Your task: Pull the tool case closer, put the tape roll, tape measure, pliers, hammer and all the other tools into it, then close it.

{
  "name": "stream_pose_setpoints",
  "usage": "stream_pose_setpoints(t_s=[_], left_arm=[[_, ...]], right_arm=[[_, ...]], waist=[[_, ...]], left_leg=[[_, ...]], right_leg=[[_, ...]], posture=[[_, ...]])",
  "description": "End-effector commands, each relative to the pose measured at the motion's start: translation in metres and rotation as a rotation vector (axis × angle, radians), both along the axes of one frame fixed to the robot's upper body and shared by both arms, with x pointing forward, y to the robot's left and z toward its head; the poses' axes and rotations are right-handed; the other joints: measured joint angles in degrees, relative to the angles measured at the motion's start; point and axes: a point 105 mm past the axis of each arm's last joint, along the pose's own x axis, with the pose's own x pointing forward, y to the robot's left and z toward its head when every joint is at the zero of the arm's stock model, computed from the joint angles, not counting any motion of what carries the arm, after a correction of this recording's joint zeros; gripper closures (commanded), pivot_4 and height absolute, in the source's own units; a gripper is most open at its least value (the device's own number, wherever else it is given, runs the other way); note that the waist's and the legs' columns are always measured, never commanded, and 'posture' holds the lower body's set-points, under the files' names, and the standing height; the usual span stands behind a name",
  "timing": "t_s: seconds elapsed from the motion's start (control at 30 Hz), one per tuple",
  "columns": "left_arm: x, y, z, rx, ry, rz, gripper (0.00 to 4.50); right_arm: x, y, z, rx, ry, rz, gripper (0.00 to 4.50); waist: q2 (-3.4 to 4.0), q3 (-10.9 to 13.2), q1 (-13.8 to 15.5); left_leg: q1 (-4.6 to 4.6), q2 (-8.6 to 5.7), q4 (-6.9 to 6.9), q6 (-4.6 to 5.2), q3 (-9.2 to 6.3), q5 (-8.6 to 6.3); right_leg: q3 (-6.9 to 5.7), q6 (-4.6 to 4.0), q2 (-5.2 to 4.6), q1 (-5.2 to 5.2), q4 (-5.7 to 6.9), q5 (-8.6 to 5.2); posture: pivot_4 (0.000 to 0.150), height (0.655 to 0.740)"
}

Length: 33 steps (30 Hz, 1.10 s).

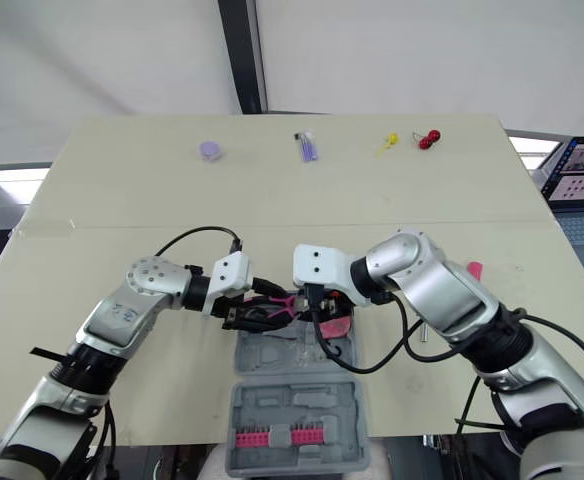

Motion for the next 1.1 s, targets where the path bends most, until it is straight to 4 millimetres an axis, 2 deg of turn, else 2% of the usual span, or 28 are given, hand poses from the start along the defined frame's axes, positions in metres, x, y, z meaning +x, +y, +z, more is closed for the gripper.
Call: stream_pose_setpoints(t_s=[0.03, 0.17, 0.27, 0.3, 0.53, 0.6, 0.67, 0.7, 0.77, 0.83, 0.93, 1.1], left_arm=[[-0.002, -0.005, 0.011, -0.023, -0.049, -0.027, 2.08], [-0.002, -0.005, 0.011, -0.023, -0.051, -0.028, 2.08], [-0.002, -0.006, 0.010, -0.019, -0.054, -0.031, 2.08], [-0.002, -0.006, 0.010, -0.017, -0.056, -0.032, 2.08], [-0.002, -0.006, 0.010, -0.015, -0.060, -0.035, 2.08], [-0.002, -0.004, 0.009, -0.016, -0.062, -0.032, 1.04], [-0.004, -0.001, 0.011, -0.031, -0.062, -0.028, 0.25], [-0.005, 0.003, 0.013, -0.044, -0.062, -0.025, 0.04], [-0.009, 0.010, 0.017, -0.066, -0.065, -0.017, 0.00], [-0.018, 0.031, 0.017, -0.079, -0.055, 0.011, 0.00], [-0.038, 0.067, 0.019, -0.104, -0.041, 0.068, 0.00], [-0.064, 0.096, 0.013, -0.107, -0.063, 0.133, 0.00]], right_arm=[[-0.001, 0.004, 0.016, 0.035, -0.051, 0.014, 2.17], [-0.001, 0.003, 0.016, 0.035, -0.052, 0.013, 2.17], [-0.001, 0.002, 0.016, 0.032, -0.052, 0.012, 2.98], [-0.001, 0.002, 0.016, 0.031, -0.051, 0.012, 3.44], [-0.002, 0.000, 0.015, 0.038, -0.050, 0.016, 3.50], [-0.003, 0.000, 0.015, 0.051, -0.054, 0.022, 3.50], [-0.005, 0.000, 0.015, 0.074, -0.063, 0.030, 3.50], [-0.005, 0.001, 0.016, 0.093, -0.069, 0.034, 3.50], [-0.008, 0.001, 0.017, 0.129, -0.088, 0.048, 3.50], [-0.007, -0.004, 0.010, 0.141, -0.153, 0.055, 3.50], [-0.017, -0.007, 0.005, 0.204, -0.148, 0.059, 3.50], [-0.027, -0.009, 0.000, 0.250, -0.162, 0.077, 3.50]], waist=[[0.00, 0.00, 0.00], [0.00, 0.00, 0.00], [0.00, 0.00, 0.00], [0.00, 0.00, 0.02], [0.00, 0.00, 0.00], [0.00, 0.00, 0.02], [0.00, 0.00, 0.05], [0.00, 0.00, 0.03], [0.00, 0.00, -0.09], [0.00, -0.01, -0.32], [0.00, -0.02, -1.34], [0.00, -0.01, -1.22]], left_leg=[[0.00, 0.00, 0.00, 0.00, 0.00, 0.00], [0.00, 0.00, 0.01, 0.00, 0.00, 0.00], [0.00, 0.00, 0.01, 0.00, 0.00, 0.00], [0.00, 0.00, 0.01, 0.00, 0.00, 0.00], [0.00, 0.00, 0.01, 0.00, -0.01, 0.00], [0.00, 0.00, 0.02, 0.00, -0.01, 0.00], [0.00, 0.00, 0.01, 0.00, -0.01, 0.00], [0.00, 0.00, 0.02, 0.00, -0.01, 0.00], [0.01, 0.00, 0.01, 0.00, 0.00, 0.00], [0.02, 0.01, -0.02, 0.00, -0.01, 0.00], [0.08, 0.03, -0.10, 0.00, -0.04, 0.00], [0.04, 0.01, -0.11, 0.01, -0.04, 0.00]], right_leg=[[0.00, 0.00, 0.00, 0.00, 0.00, 0.00], [0.00, 0.00, 0.00, 0.00, 0.00, 0.00], [0.00, 0.00, 0.00, 0.00, 0.01, 0.00], [0.00, 0.00, 0.00, 0.00, 0.02, 0.00], [0.00, 0.00, 0.00, 0.00, 0.04, 0.00], [0.00, 0.00, 0.00, 0.00, 0.04, 0.00], [0.00, 0.00, 0.00, 0.00, 0.05, 0.00], [0.00, 0.00, 0.00, 0.00, 0.05, 0.00], [0.00, 0.00, -0.01, 0.00, 0.05, 0.00], [-0.01, 0.00, 0.00, -0.04, 0.09, 0.00], [-0.02, 0.00, 0.00, -0.08, 0.18, 0.00], [0.00, 0.00, -0.05, -0.14, 0.21, 0.00]], posture=[[0.150, 0.7400], [0.150, 0.7400], [0.150, 0.7400], [0.150, 0.7400], [0.150, 0.7400], [0.150, 0.7400], [0.150, 0.7400], [0.150, 0.7400], [0.150, 0.7400], [0.150, 0.7400], [0.150, 0.7400], [0.150, 0.7400]])
